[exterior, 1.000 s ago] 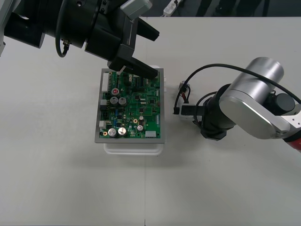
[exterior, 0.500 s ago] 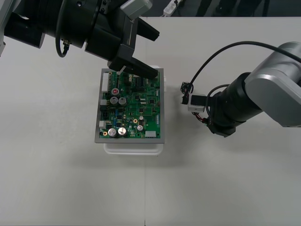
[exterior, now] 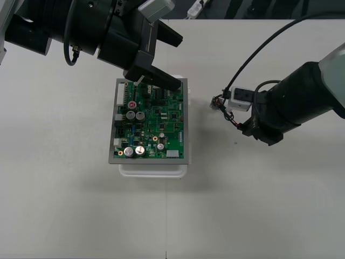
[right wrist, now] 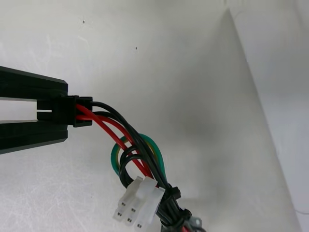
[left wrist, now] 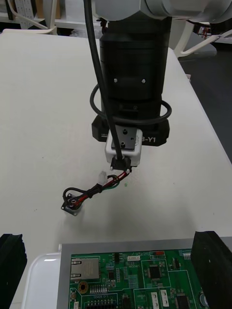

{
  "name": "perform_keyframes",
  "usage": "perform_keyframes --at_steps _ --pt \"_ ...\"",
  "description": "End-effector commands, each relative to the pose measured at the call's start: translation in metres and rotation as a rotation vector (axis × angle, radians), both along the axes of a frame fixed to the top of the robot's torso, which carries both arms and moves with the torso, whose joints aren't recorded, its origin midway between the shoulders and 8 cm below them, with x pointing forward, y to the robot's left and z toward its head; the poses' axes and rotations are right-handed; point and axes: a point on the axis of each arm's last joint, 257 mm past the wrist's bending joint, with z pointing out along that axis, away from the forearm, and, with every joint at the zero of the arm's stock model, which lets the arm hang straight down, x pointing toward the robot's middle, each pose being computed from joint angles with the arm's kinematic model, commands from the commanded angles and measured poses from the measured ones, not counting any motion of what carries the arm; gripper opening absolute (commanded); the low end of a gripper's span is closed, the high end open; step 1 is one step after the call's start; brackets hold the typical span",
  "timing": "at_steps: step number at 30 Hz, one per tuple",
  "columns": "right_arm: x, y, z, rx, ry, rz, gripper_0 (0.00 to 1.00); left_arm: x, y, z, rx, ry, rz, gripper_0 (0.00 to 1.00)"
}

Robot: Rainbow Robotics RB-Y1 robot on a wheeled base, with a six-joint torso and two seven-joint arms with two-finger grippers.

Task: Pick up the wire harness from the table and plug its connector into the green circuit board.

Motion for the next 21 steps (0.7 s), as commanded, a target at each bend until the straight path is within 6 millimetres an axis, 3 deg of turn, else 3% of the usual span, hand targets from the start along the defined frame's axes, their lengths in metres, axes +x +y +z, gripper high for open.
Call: perform_keyframes --at_steps 1,6,7,9,21 --pt "-0.001 -0.016 0.029 0.025 -0.049 0.019 0.0 -0.006 -0.022 0.035 -0.05 -0.099 -0.037 1.0" --pt "-0.007 -0.009 0.053 0.13 -0.043 0.023 0.0 -0.006 -0.022 0.035 -0.05 -0.099 -0.037 1.0" --pt "-0.008 -0.008 0.057 0.141 -0.042 0.025 0.0 -0.004 -0.017 0.002 -0.025 -0.027 -0.023 1.0" --pt "-0.013 -0.002 0.068 0.191 -0.033 0.034 0.0 -0.001 -0.015 -0.002 -0.026 -0.012 -0.016 1.0" --pt "-0.05 0.002 0.093 0.346 0.078 0.068 0.0 -0.004 -0.007 0.008 -0.047 0.018 -0.027 1.0"
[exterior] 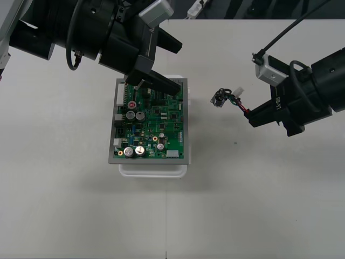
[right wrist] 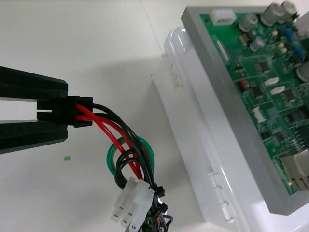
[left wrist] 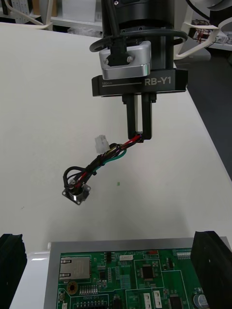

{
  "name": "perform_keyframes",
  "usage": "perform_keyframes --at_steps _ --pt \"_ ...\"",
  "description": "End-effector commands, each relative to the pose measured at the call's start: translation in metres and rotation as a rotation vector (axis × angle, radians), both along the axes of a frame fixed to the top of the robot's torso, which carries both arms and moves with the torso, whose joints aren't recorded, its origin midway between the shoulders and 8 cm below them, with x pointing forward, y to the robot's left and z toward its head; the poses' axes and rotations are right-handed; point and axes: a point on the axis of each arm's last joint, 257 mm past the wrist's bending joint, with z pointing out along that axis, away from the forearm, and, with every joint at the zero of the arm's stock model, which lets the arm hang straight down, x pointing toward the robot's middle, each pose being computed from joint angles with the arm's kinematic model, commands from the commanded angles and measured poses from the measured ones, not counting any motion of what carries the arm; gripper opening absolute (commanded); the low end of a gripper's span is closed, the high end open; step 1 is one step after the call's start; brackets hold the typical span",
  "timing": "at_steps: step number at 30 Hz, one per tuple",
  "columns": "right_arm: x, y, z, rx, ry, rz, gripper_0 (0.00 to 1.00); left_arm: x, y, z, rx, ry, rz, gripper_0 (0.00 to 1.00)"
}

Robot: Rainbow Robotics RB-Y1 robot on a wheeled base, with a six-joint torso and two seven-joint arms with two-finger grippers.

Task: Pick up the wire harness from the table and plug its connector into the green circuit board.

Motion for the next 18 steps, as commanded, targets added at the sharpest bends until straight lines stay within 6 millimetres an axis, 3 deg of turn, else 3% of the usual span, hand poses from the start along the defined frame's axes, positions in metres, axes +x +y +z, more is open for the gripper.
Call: perform_keyframes --at_steps 1,7,18 --pt "-0.014 -0.016 0.017 0.0 -0.014 0.027 0.0 -0.004 -0.006 0.018 -0.037 -0.027 -0.028 1.0" --pt "-0.035 -0.012 0.025 0.075 0.062 0.044 0.0 -0.011 0.011 0.021 -0.04 0.034 -0.056 1.0" --pt "-0.074 0.011 0.069 0.307 0.258 0.113 0.0 -0.027 0.05 0.029 -0.011 0.077 -0.092 1.0"
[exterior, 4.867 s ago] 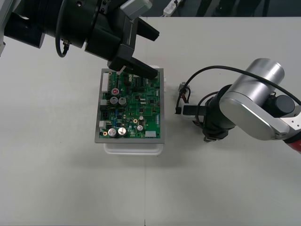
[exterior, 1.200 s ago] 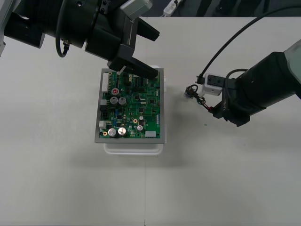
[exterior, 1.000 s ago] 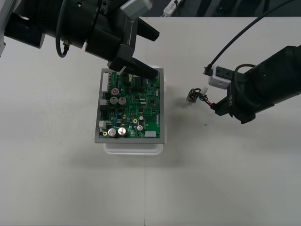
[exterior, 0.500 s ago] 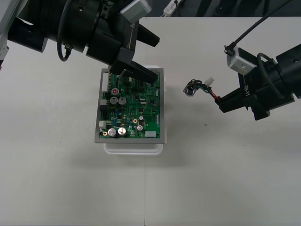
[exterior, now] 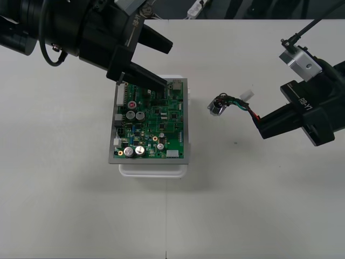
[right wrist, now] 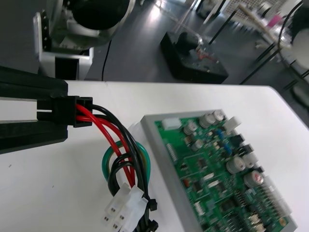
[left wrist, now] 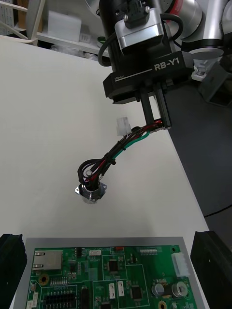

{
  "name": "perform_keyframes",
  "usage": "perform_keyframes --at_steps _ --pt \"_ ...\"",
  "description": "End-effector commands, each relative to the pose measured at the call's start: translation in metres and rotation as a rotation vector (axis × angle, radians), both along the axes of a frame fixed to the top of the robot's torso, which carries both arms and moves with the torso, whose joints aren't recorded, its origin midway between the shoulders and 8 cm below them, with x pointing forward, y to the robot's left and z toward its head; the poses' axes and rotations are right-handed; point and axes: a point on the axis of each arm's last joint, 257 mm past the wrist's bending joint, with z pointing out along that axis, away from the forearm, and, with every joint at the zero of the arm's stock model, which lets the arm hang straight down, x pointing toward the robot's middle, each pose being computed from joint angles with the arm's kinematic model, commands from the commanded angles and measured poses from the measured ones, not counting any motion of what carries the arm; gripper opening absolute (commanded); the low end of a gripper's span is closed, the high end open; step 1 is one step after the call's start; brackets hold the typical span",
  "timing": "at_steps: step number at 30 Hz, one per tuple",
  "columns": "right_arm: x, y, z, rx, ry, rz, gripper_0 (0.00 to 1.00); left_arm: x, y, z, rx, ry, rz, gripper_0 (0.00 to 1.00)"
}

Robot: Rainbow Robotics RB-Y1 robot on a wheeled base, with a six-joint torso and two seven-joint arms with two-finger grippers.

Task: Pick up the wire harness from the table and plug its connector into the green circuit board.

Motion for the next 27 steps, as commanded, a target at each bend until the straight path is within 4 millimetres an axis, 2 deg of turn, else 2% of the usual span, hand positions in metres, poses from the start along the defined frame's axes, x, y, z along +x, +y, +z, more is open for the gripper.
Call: perform_keyframes --at_steps 1,8,15,22,27 --pt "-0.011 -0.004 0.026 0.054 0.083 -0.019 0.0 -0.008 0.03 0.012 0.051 -0.065 -0.048 1.0" --pt "-0.035 0.004 0.055 0.142 0.24 0.005 0.0 -0.02 0.053 0.017 0.052 -0.02 -0.09 1.0" --pt "-0.051 0.007 0.075 0.177 0.414 -0.004 0.0 -0.007 0.069 0.038 -0.028 -0.069 -0.088 1.0" --pt "-0.051 0.006 0.079 0.174 0.477 -0.032 0.0 -0.001 0.088 0.051 -0.103 -0.086 -0.09 1.0" --pt "-0.047 0.004 0.077 0.182 0.489 -0.045 0.0 -0.009 0.098 0.053 -0.145 -0.066 -0.101 1.0"
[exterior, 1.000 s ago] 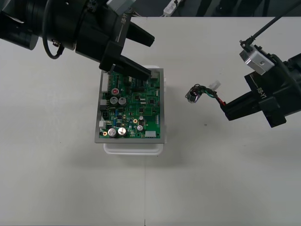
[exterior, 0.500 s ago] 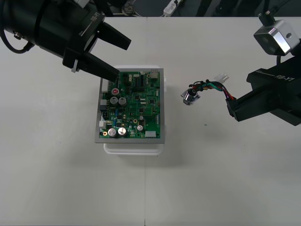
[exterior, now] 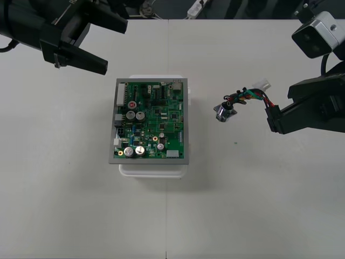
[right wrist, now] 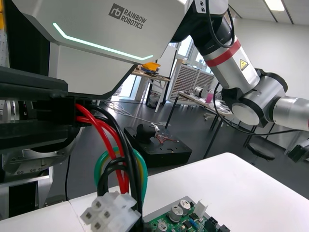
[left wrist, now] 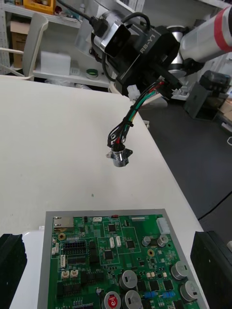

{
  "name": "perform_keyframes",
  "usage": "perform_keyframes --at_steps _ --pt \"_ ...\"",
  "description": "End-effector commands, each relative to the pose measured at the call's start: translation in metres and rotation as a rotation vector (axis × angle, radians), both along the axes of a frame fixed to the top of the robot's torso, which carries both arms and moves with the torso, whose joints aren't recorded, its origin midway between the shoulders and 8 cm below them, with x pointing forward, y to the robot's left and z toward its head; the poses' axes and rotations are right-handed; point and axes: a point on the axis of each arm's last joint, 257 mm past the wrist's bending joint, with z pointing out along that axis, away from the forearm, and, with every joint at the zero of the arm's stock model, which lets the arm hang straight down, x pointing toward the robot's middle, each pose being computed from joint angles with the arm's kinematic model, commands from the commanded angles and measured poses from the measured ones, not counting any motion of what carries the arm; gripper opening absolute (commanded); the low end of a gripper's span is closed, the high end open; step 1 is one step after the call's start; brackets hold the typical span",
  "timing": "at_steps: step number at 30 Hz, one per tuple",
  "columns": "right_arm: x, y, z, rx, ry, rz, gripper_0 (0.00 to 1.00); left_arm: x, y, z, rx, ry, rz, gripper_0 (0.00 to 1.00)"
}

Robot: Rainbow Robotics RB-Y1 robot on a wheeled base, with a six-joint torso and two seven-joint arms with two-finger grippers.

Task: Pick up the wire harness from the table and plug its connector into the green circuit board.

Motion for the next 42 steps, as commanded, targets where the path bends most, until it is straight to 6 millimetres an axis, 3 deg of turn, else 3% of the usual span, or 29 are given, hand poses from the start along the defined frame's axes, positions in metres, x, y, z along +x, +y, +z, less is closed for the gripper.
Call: perform_keyframes --at_steps 1,7,17,32,42 --pt "0.006 -0.013 0.009 -0.004 -0.011 -0.039 0.0 -0.013 0.026 0.017 -0.024 -0.017 -0.012 1.0" --pt "-0.005 -0.011 0.024 0.03 0.086 -0.018 0.0 -0.021 0.037 0.019 -0.078 -0.011 -0.029 1.0" --pt "-0.014 -0.013 0.032 0.074 0.128 0.012 0.0 -0.039 0.053 0.031 -0.133 -0.029 -0.056 1.0" --pt "-0.02 -0.015 0.033 0.129 0.248 0.045 0.0 -0.114 0.048 0.037 -0.137 -0.019 -0.227 1.0" --pt "-0.025 -0.013 0.039 0.114 0.319 0.056 0.0 -0.106 0.063 0.045 -0.152 -0.049 -0.177 1.0"
